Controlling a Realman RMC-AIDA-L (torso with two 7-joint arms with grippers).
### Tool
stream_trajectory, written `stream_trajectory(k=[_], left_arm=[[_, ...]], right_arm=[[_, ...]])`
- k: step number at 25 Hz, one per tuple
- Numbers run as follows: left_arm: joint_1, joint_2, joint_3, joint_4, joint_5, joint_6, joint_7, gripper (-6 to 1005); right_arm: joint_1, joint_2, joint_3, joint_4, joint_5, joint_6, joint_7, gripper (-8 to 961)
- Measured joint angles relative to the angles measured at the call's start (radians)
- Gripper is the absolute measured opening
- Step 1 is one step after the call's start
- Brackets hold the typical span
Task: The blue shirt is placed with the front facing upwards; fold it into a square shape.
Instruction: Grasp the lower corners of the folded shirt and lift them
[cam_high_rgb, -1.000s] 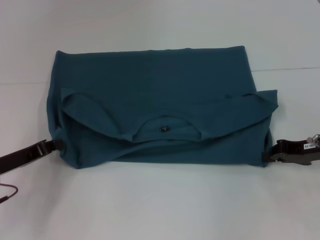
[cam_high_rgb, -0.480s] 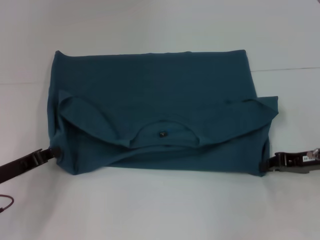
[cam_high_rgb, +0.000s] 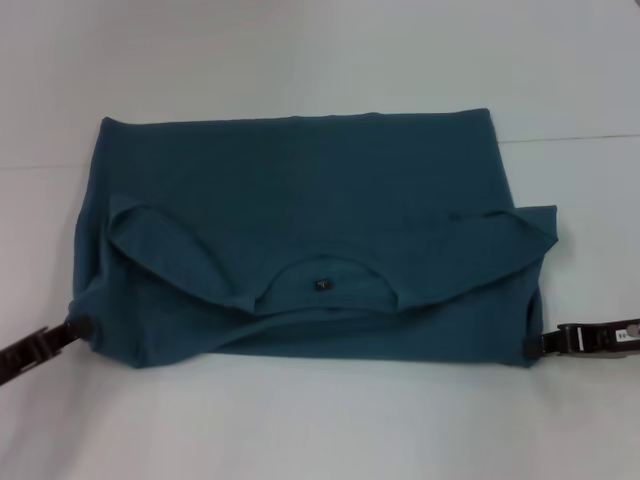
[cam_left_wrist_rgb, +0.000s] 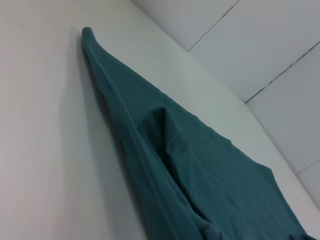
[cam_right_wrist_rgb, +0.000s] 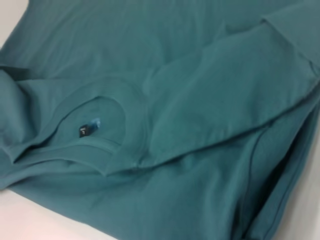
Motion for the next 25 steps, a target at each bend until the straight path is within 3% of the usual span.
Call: stream_trajectory(k=[15, 25], left_arm=[[0.084, 0.001, -0.025, 0.011, -0.008, 0.099, 0.1, 43], [0.092, 0.002, -0.025, 0.011, -0.008, 0.136, 0.111, 43]], right_arm=[[-0.081, 0.027, 0.019, -0.039, 0.069, -0.08, -0.156, 43], [-0.142, 0.035, 0.122, -0.038, 0.144, -0.147, -0.327, 43]])
